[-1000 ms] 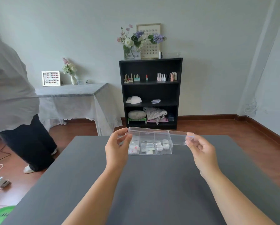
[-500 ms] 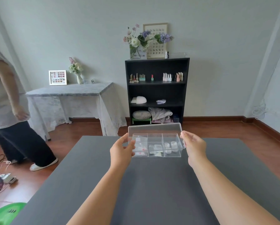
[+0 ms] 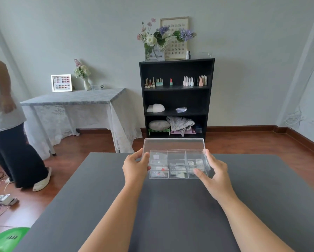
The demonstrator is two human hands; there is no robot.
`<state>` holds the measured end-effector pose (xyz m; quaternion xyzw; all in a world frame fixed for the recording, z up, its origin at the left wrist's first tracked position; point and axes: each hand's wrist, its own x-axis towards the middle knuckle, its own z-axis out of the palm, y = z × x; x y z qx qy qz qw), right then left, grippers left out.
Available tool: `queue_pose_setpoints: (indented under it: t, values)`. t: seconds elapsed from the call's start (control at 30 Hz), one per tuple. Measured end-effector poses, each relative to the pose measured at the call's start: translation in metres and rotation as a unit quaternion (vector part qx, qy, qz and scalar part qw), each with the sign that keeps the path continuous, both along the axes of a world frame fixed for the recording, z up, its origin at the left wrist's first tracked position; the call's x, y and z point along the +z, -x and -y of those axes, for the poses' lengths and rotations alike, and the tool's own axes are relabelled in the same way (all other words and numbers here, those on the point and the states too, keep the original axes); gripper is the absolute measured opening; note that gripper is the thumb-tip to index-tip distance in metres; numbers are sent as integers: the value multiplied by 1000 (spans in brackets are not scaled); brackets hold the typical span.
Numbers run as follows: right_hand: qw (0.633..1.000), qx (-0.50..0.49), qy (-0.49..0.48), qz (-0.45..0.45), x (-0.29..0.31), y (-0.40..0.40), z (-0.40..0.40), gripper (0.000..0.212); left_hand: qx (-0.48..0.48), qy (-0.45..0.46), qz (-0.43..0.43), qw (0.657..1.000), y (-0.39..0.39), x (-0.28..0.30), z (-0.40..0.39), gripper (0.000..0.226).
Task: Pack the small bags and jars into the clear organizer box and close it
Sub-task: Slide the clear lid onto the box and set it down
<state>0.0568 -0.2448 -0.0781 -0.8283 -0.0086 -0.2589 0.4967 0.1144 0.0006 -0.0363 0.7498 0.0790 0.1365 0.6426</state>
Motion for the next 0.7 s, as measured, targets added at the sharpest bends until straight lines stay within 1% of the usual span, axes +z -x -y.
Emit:
queue_pose_setpoints:
  t: [0.07, 0.13, 0.17, 0.23, 0.3, 0.37, 0.5, 0.7]
  values:
    - [1000, -11, -5, -6, -1, -3, 2, 71, -6, -35, 8, 999, -4, -1, -1, 30]
    - [999, -23, -31, -14, 0, -6, 5, 67, -26, -98, 23, 995, -6, -4, 0, 31]
    - [998, -23, -49, -18, 1, -6, 7, 66, -43, -125, 29, 991, -6, -6, 0, 35]
    - [996, -17, -80, -20, 2, -7, 8, 67, -83, -145, 31, 985, -6, -12, 0, 53]
    - [995, -15, -91, -25, 2, -7, 8, 68, -117, -151, 28, 981, -4, -19, -1, 72]
    - [995, -19, -87, -39, 1, -9, 8, 64, -127, -152, 27, 980, -3, -25, -1, 83]
    - [996, -25, -62, -52, -1, -13, 7, 59, -106, -137, 34, 984, -5, -29, -2, 84]
    - [995, -33, -59, -71, -2, -14, 8, 57, -103, -106, 28, 989, -6, -37, 3, 88]
